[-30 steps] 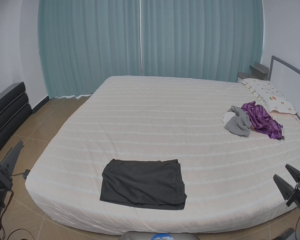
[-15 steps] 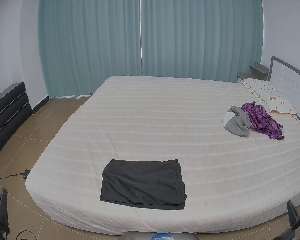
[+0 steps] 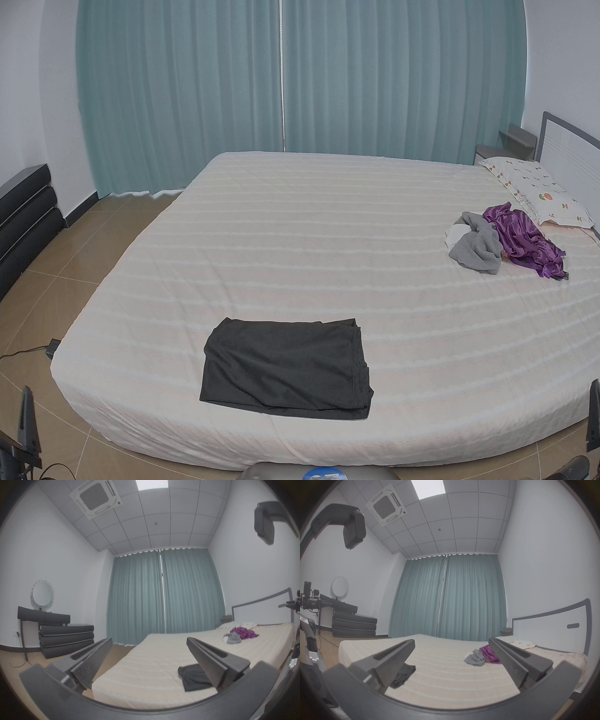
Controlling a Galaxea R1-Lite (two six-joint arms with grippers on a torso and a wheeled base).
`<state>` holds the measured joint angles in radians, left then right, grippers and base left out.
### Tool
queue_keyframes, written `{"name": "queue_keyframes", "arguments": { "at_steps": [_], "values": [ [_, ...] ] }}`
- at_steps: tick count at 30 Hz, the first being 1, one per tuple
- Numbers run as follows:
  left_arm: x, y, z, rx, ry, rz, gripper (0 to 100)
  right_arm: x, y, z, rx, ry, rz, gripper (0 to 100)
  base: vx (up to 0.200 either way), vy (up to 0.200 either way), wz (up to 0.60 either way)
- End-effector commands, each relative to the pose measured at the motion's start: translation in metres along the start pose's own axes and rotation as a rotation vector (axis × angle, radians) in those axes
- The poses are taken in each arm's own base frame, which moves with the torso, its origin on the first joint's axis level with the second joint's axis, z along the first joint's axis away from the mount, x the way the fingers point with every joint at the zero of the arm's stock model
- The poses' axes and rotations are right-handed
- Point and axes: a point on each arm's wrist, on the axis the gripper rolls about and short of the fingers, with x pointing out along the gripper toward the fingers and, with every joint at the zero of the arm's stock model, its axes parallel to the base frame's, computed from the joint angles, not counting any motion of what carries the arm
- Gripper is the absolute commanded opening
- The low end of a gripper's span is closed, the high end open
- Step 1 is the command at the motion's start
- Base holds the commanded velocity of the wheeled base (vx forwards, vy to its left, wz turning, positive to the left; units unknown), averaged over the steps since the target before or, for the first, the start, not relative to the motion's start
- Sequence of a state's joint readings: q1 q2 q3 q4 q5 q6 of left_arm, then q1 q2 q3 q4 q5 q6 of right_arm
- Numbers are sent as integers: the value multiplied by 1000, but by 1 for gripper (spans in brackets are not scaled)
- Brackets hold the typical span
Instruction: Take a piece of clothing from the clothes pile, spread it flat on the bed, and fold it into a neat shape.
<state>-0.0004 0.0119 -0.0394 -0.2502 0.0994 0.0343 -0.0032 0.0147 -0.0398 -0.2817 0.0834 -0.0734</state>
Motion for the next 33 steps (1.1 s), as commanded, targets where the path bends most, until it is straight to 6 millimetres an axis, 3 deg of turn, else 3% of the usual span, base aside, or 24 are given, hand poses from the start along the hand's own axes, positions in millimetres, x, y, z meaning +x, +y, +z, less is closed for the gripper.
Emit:
{"name": "queue_keyframes", "arguments": {
  "at_steps": [1,10,19,33],
  "values": [
    [-1,0,-23,34,138,12,100,-2,1,-26,11,165,-17,100,0,0,0],
    [-2,-1,-29,7,204,-16,100,-7,1,-41,81,353,-79,100,0,0,0],
    [-3,-2,-30,-101,214,-60,100,-6,1,-40,75,318,-88,100,0,0,0],
    [-3,-1,-31,-61,225,-27,100,-6,1,-39,76,313,-81,100,0,0,0]
  ]
}}
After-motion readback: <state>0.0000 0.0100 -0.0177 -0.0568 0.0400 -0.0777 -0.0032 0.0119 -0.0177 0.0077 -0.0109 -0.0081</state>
